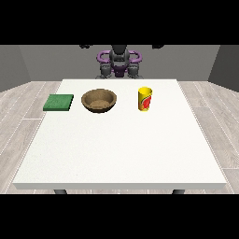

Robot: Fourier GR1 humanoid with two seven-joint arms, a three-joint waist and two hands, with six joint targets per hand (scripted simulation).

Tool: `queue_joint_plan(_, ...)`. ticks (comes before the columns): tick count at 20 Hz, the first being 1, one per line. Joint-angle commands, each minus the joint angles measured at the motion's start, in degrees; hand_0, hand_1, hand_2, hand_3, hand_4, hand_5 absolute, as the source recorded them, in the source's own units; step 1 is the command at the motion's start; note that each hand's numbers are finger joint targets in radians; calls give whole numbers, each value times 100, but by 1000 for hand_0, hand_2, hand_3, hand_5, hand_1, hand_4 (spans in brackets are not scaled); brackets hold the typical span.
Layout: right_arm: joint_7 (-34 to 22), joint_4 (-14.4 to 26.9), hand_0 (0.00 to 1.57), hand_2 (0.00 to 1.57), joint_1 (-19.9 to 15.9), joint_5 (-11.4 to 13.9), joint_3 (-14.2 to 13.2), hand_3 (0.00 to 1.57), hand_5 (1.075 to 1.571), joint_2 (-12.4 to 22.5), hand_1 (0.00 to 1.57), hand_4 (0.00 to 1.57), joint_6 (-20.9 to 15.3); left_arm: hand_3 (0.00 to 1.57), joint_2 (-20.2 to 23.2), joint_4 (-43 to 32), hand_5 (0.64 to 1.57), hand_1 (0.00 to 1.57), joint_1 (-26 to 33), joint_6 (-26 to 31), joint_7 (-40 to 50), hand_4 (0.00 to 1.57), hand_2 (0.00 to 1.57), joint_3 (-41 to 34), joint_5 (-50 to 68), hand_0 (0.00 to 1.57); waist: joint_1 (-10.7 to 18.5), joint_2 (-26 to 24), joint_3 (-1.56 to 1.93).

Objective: Pick the cup and pour the ball into the bowl, then pick the bowl and place it on the pad

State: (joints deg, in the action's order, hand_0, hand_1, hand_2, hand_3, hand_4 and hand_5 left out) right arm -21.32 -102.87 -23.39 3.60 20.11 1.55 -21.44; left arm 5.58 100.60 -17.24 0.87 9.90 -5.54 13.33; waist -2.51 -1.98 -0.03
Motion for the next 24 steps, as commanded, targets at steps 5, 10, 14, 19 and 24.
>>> queue_joint_plan(5, 414, -42, 0, 0, -652, 38, -96, 0, 1569, -119, 0, 0, 256, 0, 605, -1162, 1456, 0, -1236, -89, -1089, 0, 0, -553, -608, 0, -561, 1406, 0)
queue_joint_plan(10, 424, -679, 0, 0, -390, -339, -479, 0, 1569, 194, 0, 0, 657, 0, 612, -2080, 1435, 0, -598, 194, -2404, 0, 0, -860, -590, 0, -692, 1535, -2)
queue_joint_plan(14, 539, -780, 0, 0, -380, -426, -834, 0, 1568, 452, 0, 0, 874, 0, 607, -2712, 1405, 0, -370, 433, -3244, 0, 0, -934, -604, 0, -613, 1774, -2)
queue_joint_plan(19, 296, -785, 0, 0, -331, -857, -1441, 0, 1568, 589, 0, 0, 1149, 0, 588, -3651, 1403, 0, -586, 491, -3562, 0, 0, -892, -687, 0, -539, 1372, 1)
queue_joint_plan(24, 248, -1081, 0, 0, -65, -972, -1496, 0, 1568, 642, 0, 0, 1321, 0, 396, -4540, 1444, 0, -562, 462, -4554, 0, 0, -929, -808, 0, -719, 1503, 0)
